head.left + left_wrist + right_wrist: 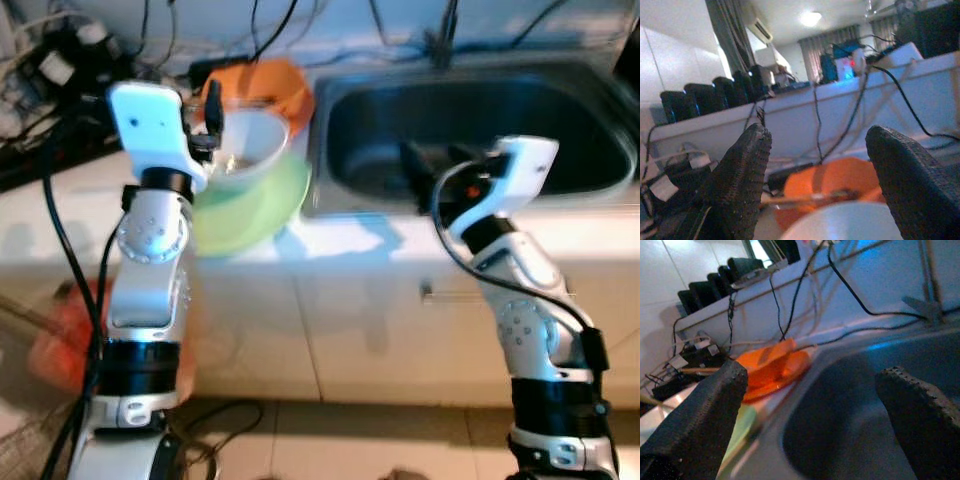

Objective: Kitchen organization

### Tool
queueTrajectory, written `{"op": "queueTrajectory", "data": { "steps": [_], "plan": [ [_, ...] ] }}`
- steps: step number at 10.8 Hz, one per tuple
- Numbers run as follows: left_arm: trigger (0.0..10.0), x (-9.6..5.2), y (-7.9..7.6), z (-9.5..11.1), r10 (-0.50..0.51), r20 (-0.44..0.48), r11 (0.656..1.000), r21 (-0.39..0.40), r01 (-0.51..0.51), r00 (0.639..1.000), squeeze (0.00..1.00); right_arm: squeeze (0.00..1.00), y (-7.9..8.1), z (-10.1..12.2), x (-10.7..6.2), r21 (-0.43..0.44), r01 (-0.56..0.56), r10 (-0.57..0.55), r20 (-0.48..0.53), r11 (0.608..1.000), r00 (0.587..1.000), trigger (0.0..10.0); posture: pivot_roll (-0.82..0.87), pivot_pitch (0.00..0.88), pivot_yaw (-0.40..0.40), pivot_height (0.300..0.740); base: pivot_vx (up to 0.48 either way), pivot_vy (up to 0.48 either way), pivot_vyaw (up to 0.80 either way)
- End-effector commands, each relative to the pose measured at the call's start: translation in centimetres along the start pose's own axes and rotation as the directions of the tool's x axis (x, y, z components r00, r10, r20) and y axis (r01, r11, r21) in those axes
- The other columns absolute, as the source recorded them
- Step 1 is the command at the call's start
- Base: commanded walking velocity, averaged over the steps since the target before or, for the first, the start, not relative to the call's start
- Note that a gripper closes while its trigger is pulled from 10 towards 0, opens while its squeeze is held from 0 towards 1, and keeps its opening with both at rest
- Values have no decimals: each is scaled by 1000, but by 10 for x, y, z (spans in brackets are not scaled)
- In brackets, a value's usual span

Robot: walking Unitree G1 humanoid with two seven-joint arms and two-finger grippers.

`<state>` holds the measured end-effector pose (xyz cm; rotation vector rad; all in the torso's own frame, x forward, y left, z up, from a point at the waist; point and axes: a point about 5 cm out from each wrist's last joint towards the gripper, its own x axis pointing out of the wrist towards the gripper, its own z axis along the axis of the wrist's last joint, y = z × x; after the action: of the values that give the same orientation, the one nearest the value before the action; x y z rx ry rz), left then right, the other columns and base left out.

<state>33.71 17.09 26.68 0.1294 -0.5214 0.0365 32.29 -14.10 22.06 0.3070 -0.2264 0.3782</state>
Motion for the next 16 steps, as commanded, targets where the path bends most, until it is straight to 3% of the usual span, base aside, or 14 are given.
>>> {"op": "queueTrajectory", "data": {
  "steps": [1,4,7,9,12,13,15,16],
  "plan": [
    [10000,-1,13,-1,50,-3,999,9,-50,999,0,4,10,-4,2,0,-30,30,-6,1000,1000,10000,4,113,101,740,0,0,0],
    [10000,-2,14,-1,64,0,998,19,-64,998,0,4,9,-5,1,1,-30,30,-11,1000,999,10000,5,115,101,740,0,0,0],
    [10000,-2,38,-20,197,-108,980,17,-196,974,0,8,12,-2,2,-11,-48,48,-3,999,999,10000,7,119,99,740,0,0,0],
    [10000,2,42,-22,221,-125,975,10,-221,967,0,4,14,0,2,-36,-67,67,-2,997,998,10000,3,120,101,740,0,0,0],
    [10000,4,50,-33,264,-200,957,-63,-282,943,0,4,16,-1,-1,-50,-74,74,-12,996,997,10000,-5,127,99,740,0,0,0],
    [10000,8,53,-35,274,-219,950,-92,-299,937,0,4,20,1,-1,-72,-107,105,-22,992,994,10000,-7,131,98,740,0,0,0],
    [10000,16,57,-37,277,-256,936,-147,-320,926,0,0,42,6,-3,-220,-301,279,-124,928,952,10000,-24,149,100,740,0,0,0],
    [10000,18,59,-40,269,-273,930,-174,-323,924,0,4,50,3,-9,-211,-389,353,-188,897,917,10000,-34,157,98,740,0,0,0]
  ]
}}
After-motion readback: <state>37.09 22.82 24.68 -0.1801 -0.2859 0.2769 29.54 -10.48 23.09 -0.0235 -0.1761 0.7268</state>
